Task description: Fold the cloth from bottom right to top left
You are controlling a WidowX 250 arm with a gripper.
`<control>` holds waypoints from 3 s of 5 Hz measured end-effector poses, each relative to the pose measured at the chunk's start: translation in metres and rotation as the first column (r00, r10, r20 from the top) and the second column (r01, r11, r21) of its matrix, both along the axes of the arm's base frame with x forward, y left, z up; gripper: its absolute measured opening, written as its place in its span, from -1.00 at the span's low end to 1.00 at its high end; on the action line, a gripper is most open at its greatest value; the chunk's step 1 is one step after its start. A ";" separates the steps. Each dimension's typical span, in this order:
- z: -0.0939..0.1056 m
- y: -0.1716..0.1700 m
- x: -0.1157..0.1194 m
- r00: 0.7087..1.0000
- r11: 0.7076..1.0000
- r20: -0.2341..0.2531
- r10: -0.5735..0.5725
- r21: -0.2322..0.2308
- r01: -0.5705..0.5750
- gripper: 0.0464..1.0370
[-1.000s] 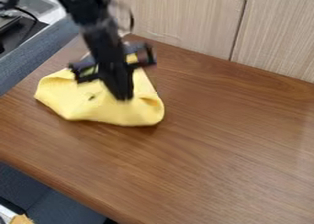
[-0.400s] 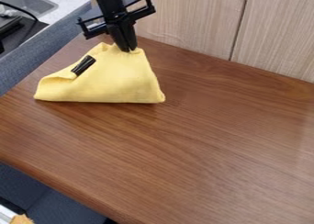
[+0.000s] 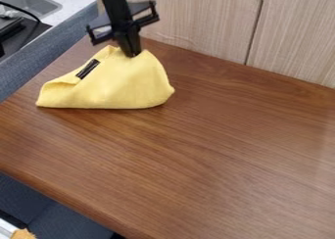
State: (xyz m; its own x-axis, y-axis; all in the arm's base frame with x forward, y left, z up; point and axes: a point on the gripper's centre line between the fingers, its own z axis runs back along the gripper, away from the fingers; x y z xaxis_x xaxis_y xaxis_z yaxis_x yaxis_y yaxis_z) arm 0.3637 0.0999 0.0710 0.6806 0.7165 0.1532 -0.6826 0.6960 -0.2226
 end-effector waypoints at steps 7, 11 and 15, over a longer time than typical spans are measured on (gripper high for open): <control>-0.047 0.034 0.014 0.994 0.993 -0.030 0.102 0.061 -0.100 -0.20; 0.003 0.030 0.001 0.995 0.993 -0.015 0.097 0.069 -0.096 0.93; 0.072 0.029 -0.011 0.989 0.993 0.110 0.099 0.053 -0.105 0.93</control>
